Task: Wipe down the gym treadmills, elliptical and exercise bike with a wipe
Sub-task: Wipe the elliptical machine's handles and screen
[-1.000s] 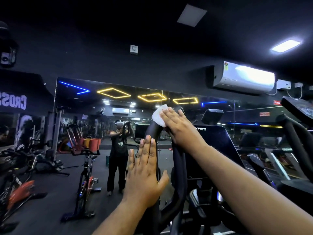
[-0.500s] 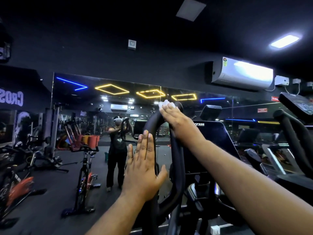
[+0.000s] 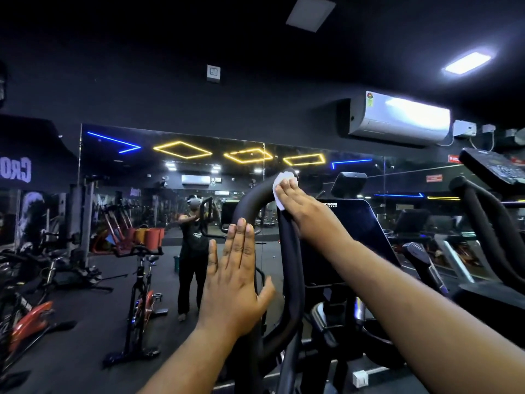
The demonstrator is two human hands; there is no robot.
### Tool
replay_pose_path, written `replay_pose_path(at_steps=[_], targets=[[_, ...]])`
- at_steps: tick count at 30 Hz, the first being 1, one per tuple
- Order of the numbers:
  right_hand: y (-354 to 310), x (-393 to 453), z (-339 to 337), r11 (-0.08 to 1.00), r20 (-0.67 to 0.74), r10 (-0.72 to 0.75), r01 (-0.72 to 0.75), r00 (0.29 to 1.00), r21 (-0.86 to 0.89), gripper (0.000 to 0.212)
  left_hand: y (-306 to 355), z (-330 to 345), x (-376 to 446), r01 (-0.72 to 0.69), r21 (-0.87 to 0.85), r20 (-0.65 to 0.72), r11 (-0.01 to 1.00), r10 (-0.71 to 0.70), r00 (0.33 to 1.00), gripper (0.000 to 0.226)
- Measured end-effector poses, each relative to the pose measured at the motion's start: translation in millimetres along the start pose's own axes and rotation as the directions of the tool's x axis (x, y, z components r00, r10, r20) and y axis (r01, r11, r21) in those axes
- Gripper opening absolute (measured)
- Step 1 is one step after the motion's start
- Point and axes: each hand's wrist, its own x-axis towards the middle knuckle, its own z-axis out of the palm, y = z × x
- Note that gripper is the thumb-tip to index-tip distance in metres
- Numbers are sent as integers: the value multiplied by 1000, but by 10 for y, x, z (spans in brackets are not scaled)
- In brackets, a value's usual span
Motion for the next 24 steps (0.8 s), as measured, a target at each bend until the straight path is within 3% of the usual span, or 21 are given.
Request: replay_pose_path(at_steps=[3, 6, 8, 11, 15, 18, 21, 24], targets=[[-137, -344, -5, 998, 34, -64, 64, 997, -14, 66, -2, 10, 1, -5, 33, 0, 999, 5, 1000, 96], [-251, -690, -73, 971, 109, -230, 235, 967, -40, 41, -2, 16, -11, -9, 46, 21, 999, 8, 1000, 96], [-195, -689, -154, 953, 103, -294, 300, 950, -39, 41, -1, 15, -1, 0, 32, 36, 999, -1, 999, 95], [-26, -360, -217, 966, 35, -235, 237, 971, -106, 45, 12, -5, 7, 19, 14, 53, 1000, -19, 998, 94], [-16, -42, -129, 985, 129, -140, 151, 982, -83, 52, 10, -36, -4, 36, 39, 73, 999, -38, 997, 94], [-142, -312, -125, 993, 145, -116, 119, 983, -14, 45, 4, -45, -30, 36, 43, 79, 998, -39, 996, 94], [-334, -815, -123, 985, 180, -169, 158, 969, 73, 42, 7, -35, -97, 31, 61, 91, 998, -37, 995, 93], [-477, -1307, -66, 949, 193, -309, 289, 931, 122, 40, 17, -15, -150, 27, 56, 85, 998, -32, 996, 93]])
